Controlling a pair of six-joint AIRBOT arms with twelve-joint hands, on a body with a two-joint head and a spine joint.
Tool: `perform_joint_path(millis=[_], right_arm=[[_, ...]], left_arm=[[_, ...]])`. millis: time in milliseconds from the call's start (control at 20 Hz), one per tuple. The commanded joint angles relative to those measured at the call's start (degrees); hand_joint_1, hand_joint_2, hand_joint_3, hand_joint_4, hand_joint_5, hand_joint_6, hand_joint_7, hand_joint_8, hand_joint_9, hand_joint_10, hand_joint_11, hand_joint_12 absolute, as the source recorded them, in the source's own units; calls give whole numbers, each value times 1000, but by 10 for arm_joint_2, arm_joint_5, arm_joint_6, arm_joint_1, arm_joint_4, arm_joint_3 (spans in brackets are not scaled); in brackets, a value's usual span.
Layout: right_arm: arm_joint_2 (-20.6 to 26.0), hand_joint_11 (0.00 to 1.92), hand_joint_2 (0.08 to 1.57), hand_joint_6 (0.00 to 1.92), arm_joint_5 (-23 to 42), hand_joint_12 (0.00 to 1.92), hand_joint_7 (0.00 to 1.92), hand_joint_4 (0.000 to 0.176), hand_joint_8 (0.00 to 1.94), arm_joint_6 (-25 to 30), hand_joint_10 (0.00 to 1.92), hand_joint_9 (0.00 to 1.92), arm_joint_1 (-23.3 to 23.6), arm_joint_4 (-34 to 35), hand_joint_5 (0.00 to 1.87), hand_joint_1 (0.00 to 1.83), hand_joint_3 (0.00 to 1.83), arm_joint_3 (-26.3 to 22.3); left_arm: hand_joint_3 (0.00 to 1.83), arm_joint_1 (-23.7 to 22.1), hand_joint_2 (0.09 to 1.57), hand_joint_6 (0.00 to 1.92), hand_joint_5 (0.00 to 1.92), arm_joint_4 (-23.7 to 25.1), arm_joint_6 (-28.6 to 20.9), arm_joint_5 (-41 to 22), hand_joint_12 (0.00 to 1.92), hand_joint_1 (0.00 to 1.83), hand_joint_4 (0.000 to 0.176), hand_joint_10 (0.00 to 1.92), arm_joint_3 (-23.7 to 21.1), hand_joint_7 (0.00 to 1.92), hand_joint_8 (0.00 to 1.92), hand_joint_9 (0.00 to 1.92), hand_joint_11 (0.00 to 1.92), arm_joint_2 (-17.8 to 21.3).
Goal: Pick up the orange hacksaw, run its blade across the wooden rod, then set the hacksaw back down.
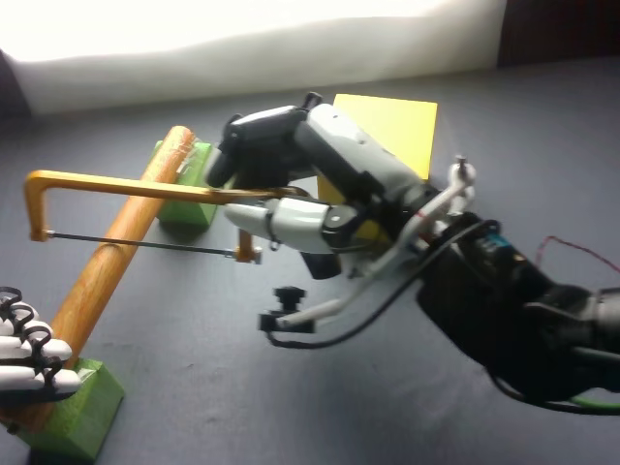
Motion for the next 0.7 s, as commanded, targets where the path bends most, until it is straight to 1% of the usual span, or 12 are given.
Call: perform_joint_path(millis=[0,100,150,200,250,400,450,500,600,650], right_arm=[[9,867,1109,928,66,1279,983,0,1015,8,1187,1021,-1,-41,882,1380,0,-9],[27,867,1109,928,66,1279,983,0,1015,14,1187,1021,-9,-67,882,1380,0,-18],[38,885,1109,935,65,1261,976,0,1026,18,1172,1033,-13,-80,873,1380,0,-25],[49,897,1103,898,59,1230,989,0,1000,19,1163,1043,-16,-90,894,1383,0,-32],[54,888,1111,952,58,1217,970,0,1029,20,1170,1033,-19,-91,863,1379,3,-37],[60,900,1106,914,58,1225,981,0,1013,20,1164,1041,-16,-91,884,1382,0,-40],[64,890,1104,920,58,1261,990,0,996,20,1166,1040,-14,-91,882,1382,0,-41],[70,891,1104,929,64,1271,990,0,995,17,1159,1048,-11,-91,874,1383,0,-42],[89,871,1108,921,81,1296,979,0,1004,4,1192,1023,-8,-91,889,1378,0,-49],[97,881,1104,907,87,1258,980,0,1008,-1,1162,1037,-10,-91,901,1379,0,-54]], left_arm=[[0,-4,1193,1,106,-12,-1,-6,154,0,0,0,3,89,2,60,0,0],[0,-5,1193,1,106,-12,-1,-6,154,0,0,0,3,89,2,60,0,0],[0,-5,1190,0,120,-12,-1,-6,205,0,0,0,2,102,0,77,0,0],[1,-5,1194,2,125,-12,-1,-6,224,0,0,1,2,113,2,90,0,0],[0,-5,1191,2,127,-12,-1,-6,240,0,0,2,1,118,2,95,0,0],[0,-6,1187,1,126,-12,-1,-6,235,0,0,1,2,116,2,90,0,0],[0,-6,1189,0,112,-12,-1,-6,216,0,0,0,2,103,0,79,0,0],[2,-6,1195,1,99,-12,-1,-6,175,0,0,1,2,91,1,66,0,-1],[2,-6,1199,6,112,-12,-1,-6,185,0,0,4,2,99,3,75,0,-1],[1,-6,1199,3,110,-12,-1,-5,205,0,0,4,2,110,4,83,0,-1]])
